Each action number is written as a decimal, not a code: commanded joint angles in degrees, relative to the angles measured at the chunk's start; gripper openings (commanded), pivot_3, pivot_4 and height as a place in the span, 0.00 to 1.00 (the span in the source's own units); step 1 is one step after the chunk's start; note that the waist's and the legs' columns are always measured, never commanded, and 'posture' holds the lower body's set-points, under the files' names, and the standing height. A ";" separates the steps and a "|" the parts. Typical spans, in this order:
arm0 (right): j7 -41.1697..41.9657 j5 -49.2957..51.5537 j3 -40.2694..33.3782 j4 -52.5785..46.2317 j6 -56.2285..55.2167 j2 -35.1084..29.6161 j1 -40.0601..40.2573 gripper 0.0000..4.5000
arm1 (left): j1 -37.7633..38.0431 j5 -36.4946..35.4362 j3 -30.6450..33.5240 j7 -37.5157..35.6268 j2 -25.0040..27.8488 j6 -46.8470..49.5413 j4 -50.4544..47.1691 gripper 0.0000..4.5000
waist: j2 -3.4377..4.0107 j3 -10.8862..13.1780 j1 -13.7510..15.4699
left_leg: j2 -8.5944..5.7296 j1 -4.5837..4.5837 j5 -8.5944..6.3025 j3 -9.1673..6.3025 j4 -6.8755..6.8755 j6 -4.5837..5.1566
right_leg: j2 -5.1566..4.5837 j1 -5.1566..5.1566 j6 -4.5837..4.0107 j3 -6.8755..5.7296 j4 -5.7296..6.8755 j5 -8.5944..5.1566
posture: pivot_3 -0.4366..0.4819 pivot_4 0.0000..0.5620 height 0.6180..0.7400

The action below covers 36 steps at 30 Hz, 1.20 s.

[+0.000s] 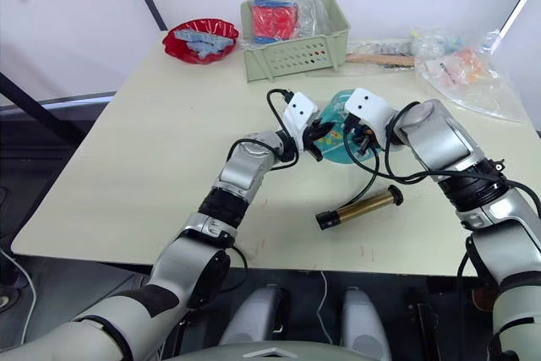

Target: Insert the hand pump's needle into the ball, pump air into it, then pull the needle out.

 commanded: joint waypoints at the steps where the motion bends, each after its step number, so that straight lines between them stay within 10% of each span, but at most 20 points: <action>1: 1.06 -2.09 2.43 5.00 -1.56 3.06 0.58 0.07 | 0.89 -0.62 -1.47 -1.03 -1.32 1.54 1.41 0.00 | -0.04 -0.05 -0.50 | 0.00 0.02 0.02 0.00 0.00 -0.03 | 0.00 0.02 0.00 0.00 0.00 0.00 | 0.48 0.27 0.98; 36: -3.45 -15.67 -1.50 32.59 -11.24 19.84 4.73 0.07 | 0.84 -0.85 0.10 -0.47 -0.65 2.73 2.29 0.00 | -0.86 -2.14 -2.77 | 0.08 2.06 0.02 -0.12 -0.87 -0.10 | 0.01 1.62 -0.08 0.11 -0.24 -0.10 | 0.48 0.27 0.98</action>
